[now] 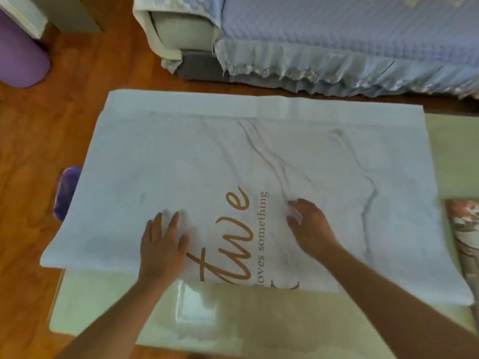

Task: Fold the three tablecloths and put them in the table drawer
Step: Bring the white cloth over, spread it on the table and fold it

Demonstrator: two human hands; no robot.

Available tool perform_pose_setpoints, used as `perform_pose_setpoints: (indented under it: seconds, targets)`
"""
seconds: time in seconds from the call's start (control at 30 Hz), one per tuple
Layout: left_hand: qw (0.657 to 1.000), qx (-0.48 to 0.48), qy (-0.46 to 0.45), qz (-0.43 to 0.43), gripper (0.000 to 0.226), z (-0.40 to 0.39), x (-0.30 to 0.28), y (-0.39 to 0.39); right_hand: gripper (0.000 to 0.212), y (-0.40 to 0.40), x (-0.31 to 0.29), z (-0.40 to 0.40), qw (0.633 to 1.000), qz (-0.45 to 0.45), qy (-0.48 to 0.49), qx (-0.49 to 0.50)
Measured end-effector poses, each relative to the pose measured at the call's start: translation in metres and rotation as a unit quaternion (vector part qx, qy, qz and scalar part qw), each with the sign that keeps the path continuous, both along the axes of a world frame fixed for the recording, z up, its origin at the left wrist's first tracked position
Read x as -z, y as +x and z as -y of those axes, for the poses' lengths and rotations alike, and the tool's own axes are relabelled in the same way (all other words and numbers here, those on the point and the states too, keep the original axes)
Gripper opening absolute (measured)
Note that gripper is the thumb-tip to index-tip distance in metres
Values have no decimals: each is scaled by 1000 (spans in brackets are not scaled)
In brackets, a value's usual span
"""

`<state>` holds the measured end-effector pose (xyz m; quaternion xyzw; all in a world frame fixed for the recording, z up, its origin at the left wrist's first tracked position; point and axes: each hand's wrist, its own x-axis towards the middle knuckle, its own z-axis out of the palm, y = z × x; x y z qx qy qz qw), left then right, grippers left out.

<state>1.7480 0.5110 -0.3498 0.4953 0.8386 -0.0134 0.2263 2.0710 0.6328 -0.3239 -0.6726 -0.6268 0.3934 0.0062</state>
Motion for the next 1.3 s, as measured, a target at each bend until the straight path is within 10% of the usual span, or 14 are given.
perform_pose_setpoints:
  seconds: [0.13,0.3,0.4,0.53,0.9,1.13,1.3]
  targets:
    - [940,-304,149,41,50,44,-12,-4,13,-21,-1,77,969,1,115,220]
    - [615,-691,109,364,21,54,-36,-22,43,0,10,150,777,16,-52,627]
    - [586,-694,116,402,25,50,-38,-32,43,14,12,150,619,-141,-82,768]
    - [546,-675,130,478,30,42,-38,-39,26,16,1,115,586,-272,-54,761]
    - [568,-718,111,387,25,72,-37,-42,22,33,16,156,561,-217,-185,777]
    - [587,-733,-78,335,42,152,-47,-40,43,45,8,240,593,1,-233,771]
    - [790,-407,-380,258,62,139,-64,-42,54,20,-8,197,783,251,-141,551]
